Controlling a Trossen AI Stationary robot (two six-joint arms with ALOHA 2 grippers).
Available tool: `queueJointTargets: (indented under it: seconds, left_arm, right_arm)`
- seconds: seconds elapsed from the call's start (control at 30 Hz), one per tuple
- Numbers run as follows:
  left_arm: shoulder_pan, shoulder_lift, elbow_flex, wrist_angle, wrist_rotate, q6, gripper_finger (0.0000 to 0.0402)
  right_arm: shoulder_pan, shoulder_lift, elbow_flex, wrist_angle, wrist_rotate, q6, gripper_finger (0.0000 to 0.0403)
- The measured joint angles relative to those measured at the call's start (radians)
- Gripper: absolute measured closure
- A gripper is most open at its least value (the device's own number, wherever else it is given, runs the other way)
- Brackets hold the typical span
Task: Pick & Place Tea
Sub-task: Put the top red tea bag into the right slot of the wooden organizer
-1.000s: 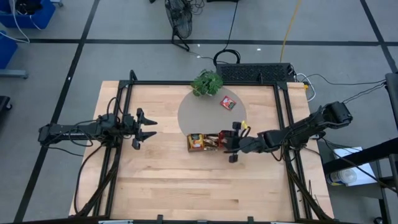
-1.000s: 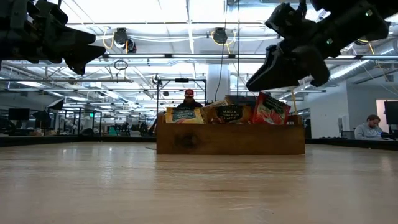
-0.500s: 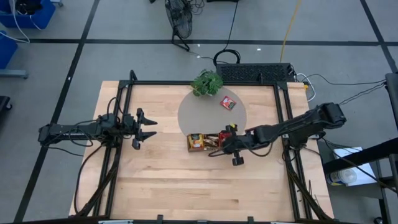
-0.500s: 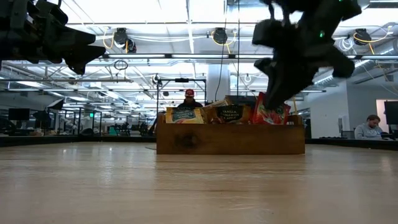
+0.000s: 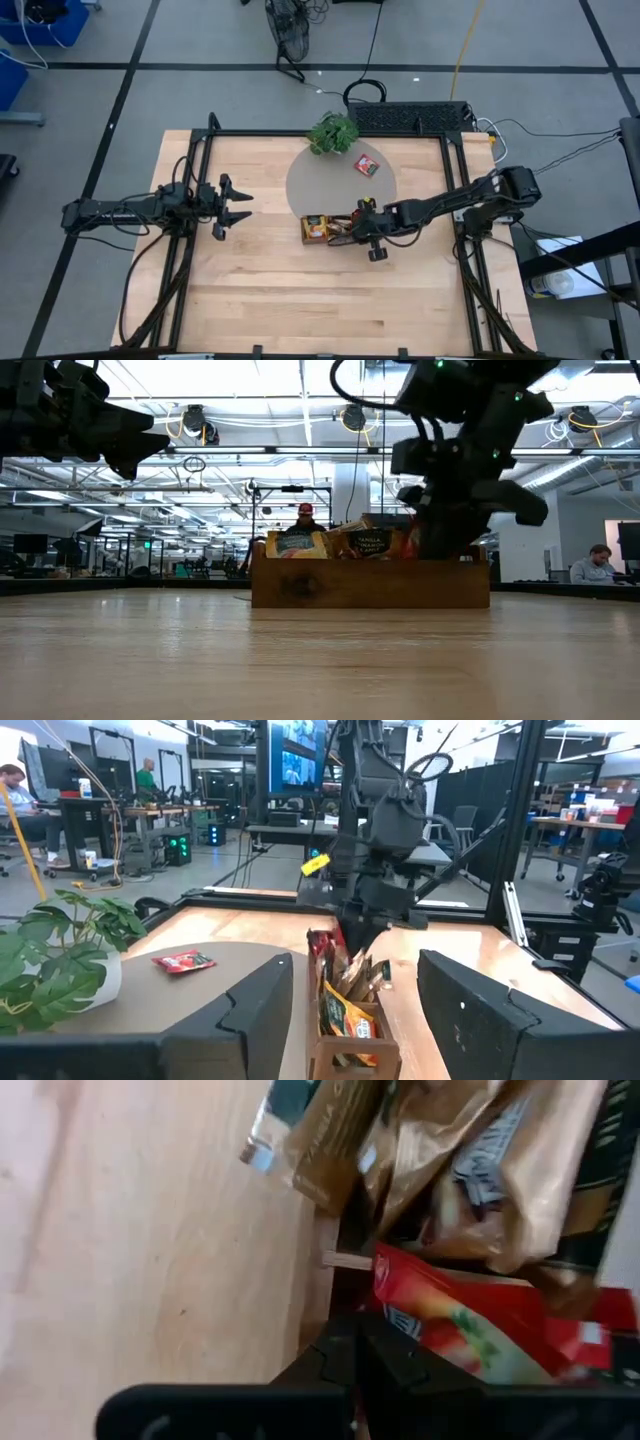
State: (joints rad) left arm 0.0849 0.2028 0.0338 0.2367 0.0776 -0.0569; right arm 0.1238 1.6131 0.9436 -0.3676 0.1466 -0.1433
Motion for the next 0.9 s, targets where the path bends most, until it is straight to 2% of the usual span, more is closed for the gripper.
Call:
queueJointTargets:
  seconds: [0.2,0.67,0.83,0.9]
  left_arm:
    - [0.000,0.000,0.000,0.000,0.000,0.000,0.0188]
    - [0.000,0.000,0.000,0.000,0.000,0.000,0.0188]
    - [0.000,0.000,0.000,0.000,0.000,0.000,0.0188]
    - [0.000,0.000,0.000,0.000,0.000,0.000,0.0188]
  right_arm:
    - [-0.001,0.038,0.004,-0.019,-0.013,0.024,0.0403]
    - [0.025,-0.122,-0.002,-0.020,-0.015,0.031,0.0403]
    - [0.026,-0.105,-0.001,0.003,0.064,0.029,0.0403]
    - [0.026,-0.088,-0.001,0.001,0.065,0.027,0.0403]
